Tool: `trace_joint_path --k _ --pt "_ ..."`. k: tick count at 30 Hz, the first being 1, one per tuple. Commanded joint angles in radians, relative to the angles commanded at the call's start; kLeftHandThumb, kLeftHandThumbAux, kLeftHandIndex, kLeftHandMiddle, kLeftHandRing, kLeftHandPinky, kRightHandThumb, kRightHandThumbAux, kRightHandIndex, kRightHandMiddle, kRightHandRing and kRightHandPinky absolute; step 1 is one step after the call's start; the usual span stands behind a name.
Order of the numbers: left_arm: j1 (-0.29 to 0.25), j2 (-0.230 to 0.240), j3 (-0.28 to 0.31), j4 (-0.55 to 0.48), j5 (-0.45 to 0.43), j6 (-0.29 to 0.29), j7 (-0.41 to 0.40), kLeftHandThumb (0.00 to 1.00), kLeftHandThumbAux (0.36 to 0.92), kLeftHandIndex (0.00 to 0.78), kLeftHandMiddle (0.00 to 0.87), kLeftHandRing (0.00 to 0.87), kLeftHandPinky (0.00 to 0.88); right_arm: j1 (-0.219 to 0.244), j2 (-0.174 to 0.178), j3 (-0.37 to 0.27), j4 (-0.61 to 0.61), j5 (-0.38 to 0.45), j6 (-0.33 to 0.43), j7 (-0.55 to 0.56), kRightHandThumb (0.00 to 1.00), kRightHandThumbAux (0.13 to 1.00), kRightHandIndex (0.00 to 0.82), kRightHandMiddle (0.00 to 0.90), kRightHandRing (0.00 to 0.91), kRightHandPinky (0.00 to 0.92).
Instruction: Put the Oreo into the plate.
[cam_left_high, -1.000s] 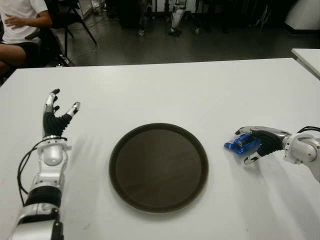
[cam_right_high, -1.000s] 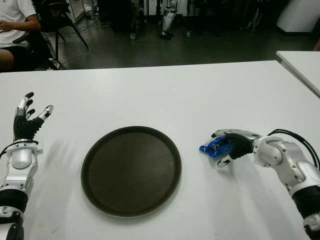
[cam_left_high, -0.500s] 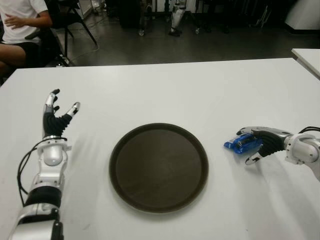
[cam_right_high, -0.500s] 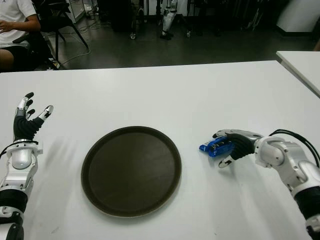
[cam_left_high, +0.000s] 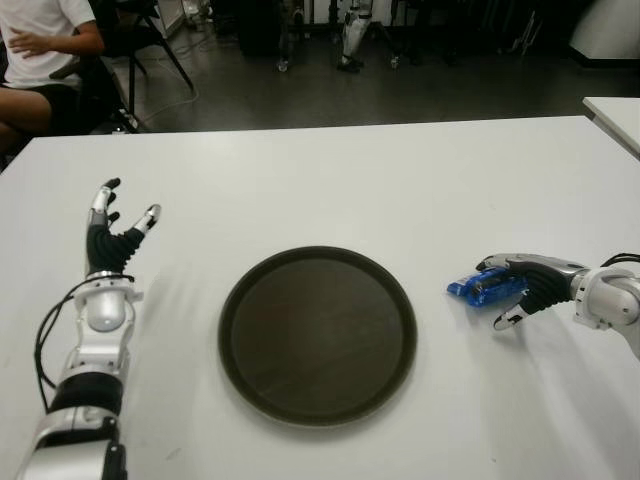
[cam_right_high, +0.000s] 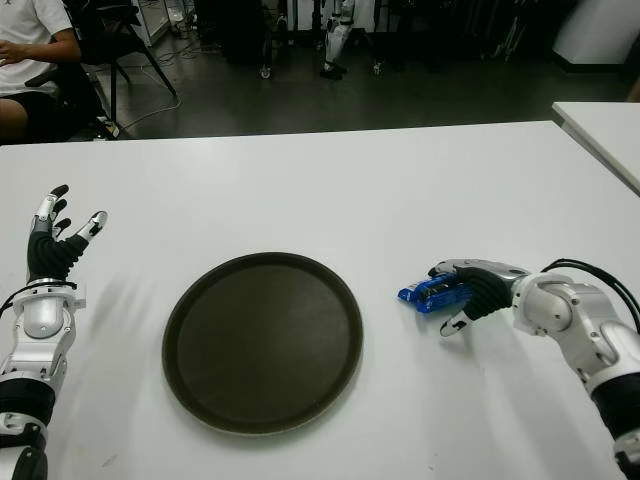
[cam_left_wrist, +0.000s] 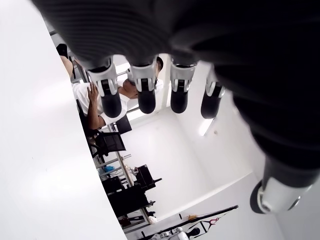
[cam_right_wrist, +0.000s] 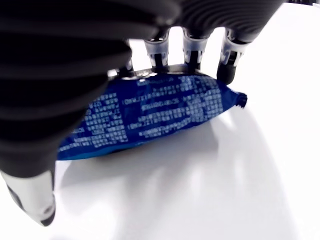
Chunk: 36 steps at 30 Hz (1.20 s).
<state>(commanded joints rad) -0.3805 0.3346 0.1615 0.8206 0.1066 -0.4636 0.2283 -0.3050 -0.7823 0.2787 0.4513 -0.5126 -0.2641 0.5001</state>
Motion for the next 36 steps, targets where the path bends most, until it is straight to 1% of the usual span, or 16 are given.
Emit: trace_joint_path --k 4,10,14,17,18,19,20,21,22,23,25,26,29,34,35,36 --pt "0.000 -0.001 0.001 0.000 0.001 0.003 0.003 0.000 0.593 0.000 0.000 0.007 0.041 0.000 0.000 -0.002 -0.003 0.005 -0.008 0.006 0.000 0.659 0.000 0.000 0.000 0.000" --pt "-0.001 -0.003 0.002 0.000 0.004 0.008 0.012 0.000 0.598 0.000 0.000 0.009 0.036 0.007 -0.001 -0.009 -0.026 0.012 0.001 0.011 0.000 0.660 0.000 0.000 0.000 0.000" --pt "0.000 -0.003 0.002 -0.001 0.005 0.007 0.012 0.000 0.605 0.000 0.000 0.008 0.035 0.008 -0.001 -0.017 -0.049 0.013 0.014 0.009 0.000 0.696 0.000 0.000 0.000 0.004" --pt "0.000 -0.004 0.002 -0.002 0.005 0.005 0.012 0.000 0.607 0.000 0.000 0.011 0.040 0.011 0.002 -0.022 -0.059 0.011 0.021 -0.003 0.000 0.737 0.004 0.007 0.001 0.036" --pt "-0.001 -0.004 0.002 -0.002 0.004 0.003 0.011 0.000 0.608 0.000 0.000 0.012 0.042 0.015 0.005 -0.028 -0.060 0.008 0.013 -0.030 0.000 0.761 0.020 0.017 0.011 0.049" --pt "-0.001 -0.005 0.002 -0.002 0.003 0.001 0.010 0.000 0.613 0.002 0.002 0.015 0.044 0.018 0.008 -0.032 -0.062 0.005 0.007 -0.049 0.000 0.826 0.088 0.052 0.055 0.113" --pt "-0.001 -0.005 0.003 -0.003 0.002 -0.001 0.010 0.000 0.617 0.003 0.004 0.017 0.046 0.020 0.011 -0.036 -0.059 0.002 0.001 -0.072 0.000 0.868 0.133 0.075 0.083 0.154" --pt "-0.001 -0.005 0.003 -0.003 0.002 -0.002 0.010 0.000 0.618 0.003 0.003 0.017 0.045 0.020 0.013 -0.037 -0.057 -0.001 -0.003 -0.086 0.133 0.844 0.187 0.090 0.102 0.180" --pt "-0.001 -0.005 0.003 -0.003 0.002 -0.002 0.010 0.000 0.621 0.004 0.003 0.018 0.044 0.020 0.014 -0.037 -0.055 -0.002 -0.004 -0.093 0.329 0.809 0.265 0.111 0.130 0.218" --pt "-0.001 -0.005 0.003 -0.004 0.002 -0.001 0.010 0.000 0.622 0.004 0.003 0.018 0.044 0.021 0.019 -0.038 -0.045 -0.005 -0.010 -0.118 0.455 0.787 0.316 0.125 0.148 0.242" --pt "0.000 -0.006 0.003 -0.005 0.003 -0.001 0.011 0.000 0.625 0.005 0.004 0.019 0.041 0.021 0.025 -0.038 -0.033 -0.008 -0.017 -0.147 0.567 0.766 0.363 0.173 0.211 0.305" --pt "0.000 -0.006 0.003 -0.005 0.003 -0.001 0.011 0.000 0.626 0.005 0.004 0.019 0.040 0.021 0.026 -0.037 -0.029 -0.008 -0.018 -0.155 0.610 0.758 0.381 0.191 0.235 0.328" --pt "0.000 -0.007 0.004 -0.004 0.003 0.002 0.015 0.000 0.629 0.006 0.006 0.020 0.037 0.026 0.031 -0.039 -0.028 -0.013 -0.019 -0.193 0.660 0.748 0.403 0.238 0.290 0.373" --pt "0.000 -0.004 0.001 -0.003 0.007 0.005 0.017 0.000 0.640 0.005 0.010 0.024 0.041 0.026 0.035 -0.037 -0.026 -0.015 -0.007 -0.206 0.678 0.745 0.414 0.368 0.415 0.467" --pt "0.000 -0.003 0.000 -0.002 0.008 0.005 0.016 0.000 0.644 0.005 0.011 0.025 0.041 0.025 0.035 -0.037 -0.025 -0.016 -0.004 -0.204 0.679 0.745 0.415 0.418 0.457 0.502" --pt "0.000 -0.002 -0.002 -0.002 0.009 0.003 0.014 0.000 0.646 0.005 0.012 0.025 0.041 0.024 0.036 -0.036 -0.022 -0.016 -0.003 -0.204 0.679 0.745 0.416 0.436 0.472 0.515"
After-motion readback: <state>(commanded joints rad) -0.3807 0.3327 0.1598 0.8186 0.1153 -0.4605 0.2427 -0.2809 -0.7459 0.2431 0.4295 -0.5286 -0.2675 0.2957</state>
